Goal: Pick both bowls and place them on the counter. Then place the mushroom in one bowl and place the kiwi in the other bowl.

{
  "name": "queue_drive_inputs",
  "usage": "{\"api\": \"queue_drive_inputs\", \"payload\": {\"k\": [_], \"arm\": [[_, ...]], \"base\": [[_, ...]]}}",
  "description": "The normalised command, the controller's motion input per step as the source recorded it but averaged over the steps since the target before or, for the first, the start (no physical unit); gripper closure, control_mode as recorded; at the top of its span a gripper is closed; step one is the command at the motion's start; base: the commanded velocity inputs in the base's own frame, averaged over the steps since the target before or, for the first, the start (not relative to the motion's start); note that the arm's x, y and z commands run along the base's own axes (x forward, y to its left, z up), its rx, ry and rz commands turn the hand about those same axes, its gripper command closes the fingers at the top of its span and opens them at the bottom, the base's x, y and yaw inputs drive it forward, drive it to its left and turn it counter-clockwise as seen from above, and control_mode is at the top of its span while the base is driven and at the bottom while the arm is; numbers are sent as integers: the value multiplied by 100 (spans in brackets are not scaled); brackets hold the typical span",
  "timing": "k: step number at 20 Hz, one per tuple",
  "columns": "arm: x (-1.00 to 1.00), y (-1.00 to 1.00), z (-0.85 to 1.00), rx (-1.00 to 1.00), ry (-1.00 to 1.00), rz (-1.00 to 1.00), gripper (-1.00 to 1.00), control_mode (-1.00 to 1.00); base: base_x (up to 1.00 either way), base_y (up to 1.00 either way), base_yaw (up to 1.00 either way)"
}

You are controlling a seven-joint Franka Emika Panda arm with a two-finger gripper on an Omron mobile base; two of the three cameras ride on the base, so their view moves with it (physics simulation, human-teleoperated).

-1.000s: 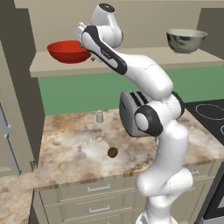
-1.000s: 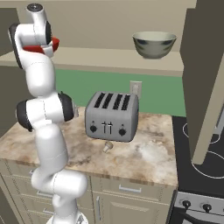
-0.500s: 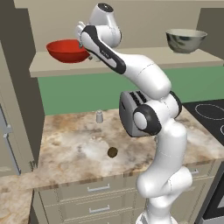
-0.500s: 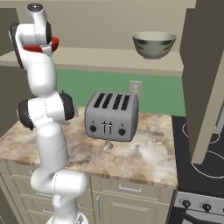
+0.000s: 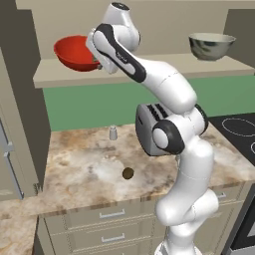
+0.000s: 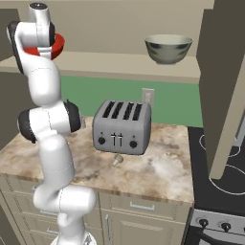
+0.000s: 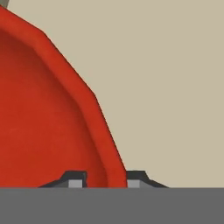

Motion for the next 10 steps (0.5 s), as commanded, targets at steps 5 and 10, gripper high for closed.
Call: {"api": "queue_drive_inputs", "payload": {"k": [5,10], "arm": [[-41,0,-3,0,2,-3,100,-100],[-55,0,0,1,-3,-6,100,-100]], "base": [[0,0,0],[0,0,0]]}}
